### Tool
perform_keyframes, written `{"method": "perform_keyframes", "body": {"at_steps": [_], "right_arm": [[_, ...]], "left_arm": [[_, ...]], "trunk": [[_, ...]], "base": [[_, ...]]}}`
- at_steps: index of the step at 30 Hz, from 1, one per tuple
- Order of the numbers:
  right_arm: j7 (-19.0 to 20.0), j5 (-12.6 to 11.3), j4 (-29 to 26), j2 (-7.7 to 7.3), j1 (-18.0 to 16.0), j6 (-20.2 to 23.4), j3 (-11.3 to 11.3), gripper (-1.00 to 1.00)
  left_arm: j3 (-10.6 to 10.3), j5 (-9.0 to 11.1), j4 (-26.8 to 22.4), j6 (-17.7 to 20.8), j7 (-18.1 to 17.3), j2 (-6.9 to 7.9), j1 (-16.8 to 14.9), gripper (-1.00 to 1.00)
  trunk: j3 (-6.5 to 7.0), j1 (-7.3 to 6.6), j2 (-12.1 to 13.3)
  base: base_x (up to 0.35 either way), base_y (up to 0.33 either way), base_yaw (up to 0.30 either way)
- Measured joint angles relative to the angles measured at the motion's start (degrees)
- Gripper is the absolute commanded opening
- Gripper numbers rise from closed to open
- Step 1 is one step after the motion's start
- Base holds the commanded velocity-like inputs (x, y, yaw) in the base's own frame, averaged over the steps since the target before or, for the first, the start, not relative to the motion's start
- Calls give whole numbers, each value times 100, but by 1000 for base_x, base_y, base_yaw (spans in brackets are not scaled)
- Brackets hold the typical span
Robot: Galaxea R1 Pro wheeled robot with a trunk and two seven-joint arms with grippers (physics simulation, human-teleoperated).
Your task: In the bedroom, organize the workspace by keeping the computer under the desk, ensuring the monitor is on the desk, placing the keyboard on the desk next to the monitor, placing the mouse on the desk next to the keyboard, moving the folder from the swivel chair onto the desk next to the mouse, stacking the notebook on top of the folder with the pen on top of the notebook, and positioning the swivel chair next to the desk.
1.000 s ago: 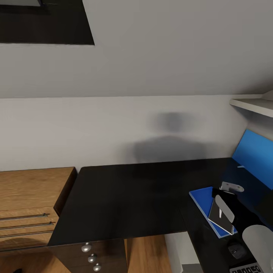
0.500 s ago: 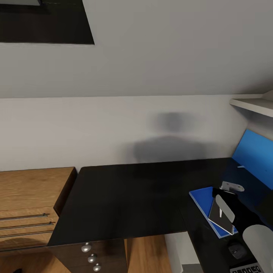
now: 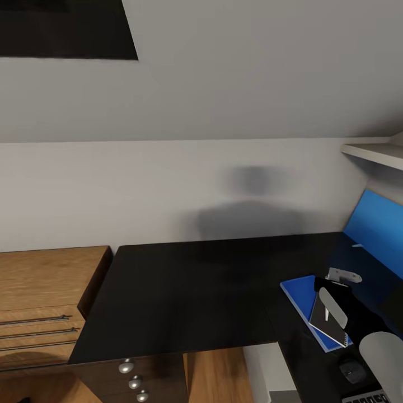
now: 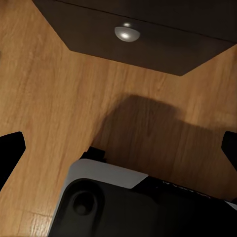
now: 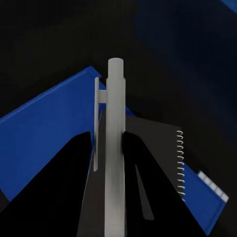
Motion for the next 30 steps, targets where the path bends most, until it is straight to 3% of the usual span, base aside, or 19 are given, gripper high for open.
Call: {"method": "perform_keyframes", "body": {"at_steps": [30], "right_arm": [[-122,6,9,-28,0,-1,0,-100]], "left_arm": [[0,0,0,0,0,0,0,100]], "trunk": [[-541,660,-1206]], "base": [[0,0,0]]}}
